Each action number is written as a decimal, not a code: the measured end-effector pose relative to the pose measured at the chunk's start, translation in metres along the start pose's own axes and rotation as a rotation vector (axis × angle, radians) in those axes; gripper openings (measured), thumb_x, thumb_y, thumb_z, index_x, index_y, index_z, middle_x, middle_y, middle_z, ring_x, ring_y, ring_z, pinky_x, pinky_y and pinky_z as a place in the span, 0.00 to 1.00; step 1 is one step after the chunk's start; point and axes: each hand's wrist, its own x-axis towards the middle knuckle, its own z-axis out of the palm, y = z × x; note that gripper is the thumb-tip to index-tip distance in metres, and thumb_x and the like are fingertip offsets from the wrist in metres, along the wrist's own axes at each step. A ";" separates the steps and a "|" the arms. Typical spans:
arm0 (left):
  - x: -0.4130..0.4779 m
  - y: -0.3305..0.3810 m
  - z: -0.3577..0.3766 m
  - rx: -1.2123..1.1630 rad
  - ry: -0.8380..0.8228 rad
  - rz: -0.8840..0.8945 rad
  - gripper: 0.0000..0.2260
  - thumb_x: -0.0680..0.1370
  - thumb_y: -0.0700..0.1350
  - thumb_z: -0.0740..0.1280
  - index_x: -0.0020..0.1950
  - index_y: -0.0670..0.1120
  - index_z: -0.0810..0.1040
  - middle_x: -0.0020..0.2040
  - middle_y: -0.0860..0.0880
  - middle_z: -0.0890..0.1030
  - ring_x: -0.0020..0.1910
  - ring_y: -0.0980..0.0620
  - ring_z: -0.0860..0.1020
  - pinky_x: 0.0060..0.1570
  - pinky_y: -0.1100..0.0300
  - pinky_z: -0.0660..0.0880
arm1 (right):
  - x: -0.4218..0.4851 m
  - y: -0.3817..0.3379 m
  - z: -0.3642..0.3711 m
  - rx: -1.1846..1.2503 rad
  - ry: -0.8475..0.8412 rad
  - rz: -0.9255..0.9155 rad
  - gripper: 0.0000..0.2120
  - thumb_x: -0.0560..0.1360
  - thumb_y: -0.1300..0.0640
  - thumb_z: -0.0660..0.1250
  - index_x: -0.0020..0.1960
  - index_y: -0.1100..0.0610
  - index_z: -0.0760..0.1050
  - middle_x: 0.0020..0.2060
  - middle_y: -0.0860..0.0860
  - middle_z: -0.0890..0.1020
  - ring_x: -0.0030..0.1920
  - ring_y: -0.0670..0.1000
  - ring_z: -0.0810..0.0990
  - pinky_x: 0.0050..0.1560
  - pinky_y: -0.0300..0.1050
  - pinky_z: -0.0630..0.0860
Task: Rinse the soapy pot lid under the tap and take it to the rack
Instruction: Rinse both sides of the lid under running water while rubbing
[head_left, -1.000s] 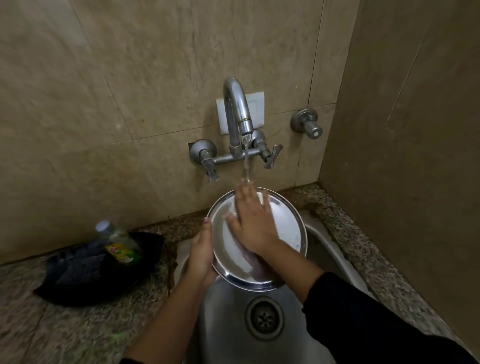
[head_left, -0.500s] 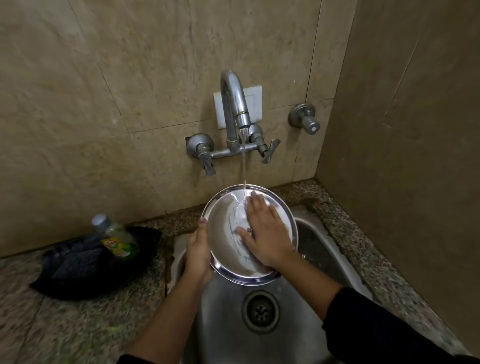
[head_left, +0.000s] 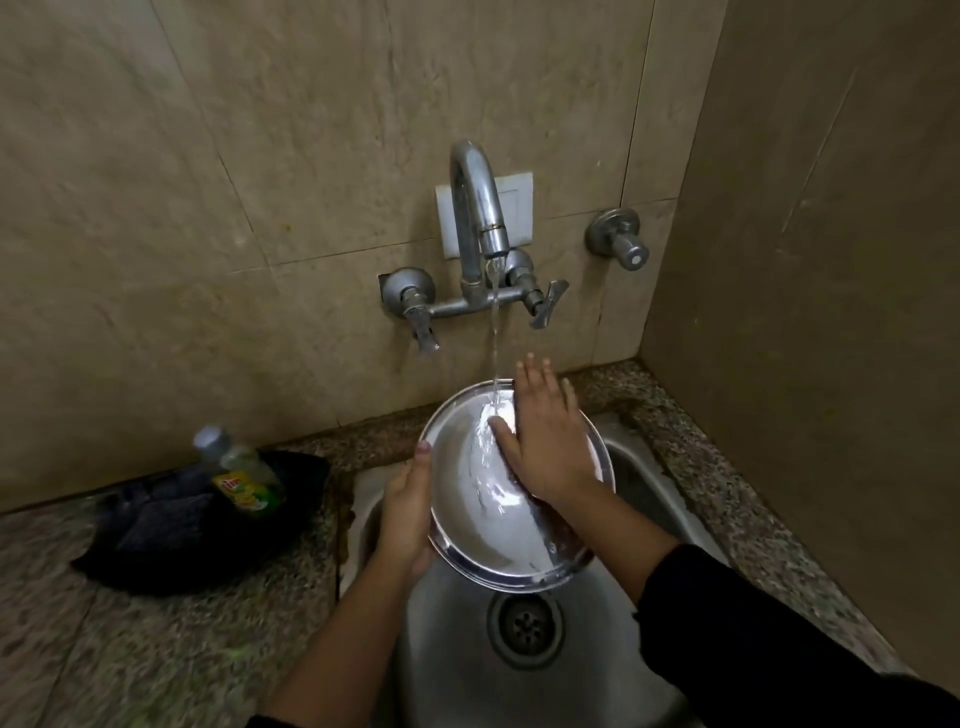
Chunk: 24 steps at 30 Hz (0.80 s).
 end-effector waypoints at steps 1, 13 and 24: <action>-0.003 0.000 0.003 0.010 -0.043 -0.008 0.13 0.78 0.50 0.65 0.52 0.42 0.83 0.45 0.44 0.86 0.45 0.47 0.84 0.49 0.51 0.80 | 0.007 -0.010 -0.002 0.045 0.001 -0.079 0.30 0.81 0.43 0.51 0.76 0.59 0.58 0.77 0.58 0.60 0.77 0.57 0.55 0.77 0.55 0.48; 0.009 0.028 0.004 0.253 -0.266 0.170 0.10 0.71 0.29 0.68 0.42 0.43 0.83 0.36 0.50 0.85 0.37 0.55 0.82 0.41 0.61 0.77 | 0.039 -0.032 -0.032 0.128 -0.088 -0.562 0.19 0.80 0.44 0.56 0.46 0.55 0.79 0.41 0.54 0.83 0.42 0.56 0.81 0.38 0.47 0.73; 0.022 0.041 -0.002 0.244 -0.283 0.153 0.07 0.71 0.34 0.71 0.47 0.41 0.83 0.44 0.41 0.85 0.43 0.46 0.83 0.46 0.54 0.78 | 0.053 -0.019 -0.040 0.182 -0.275 -0.455 0.17 0.80 0.44 0.57 0.48 0.56 0.75 0.44 0.53 0.81 0.43 0.51 0.77 0.42 0.48 0.71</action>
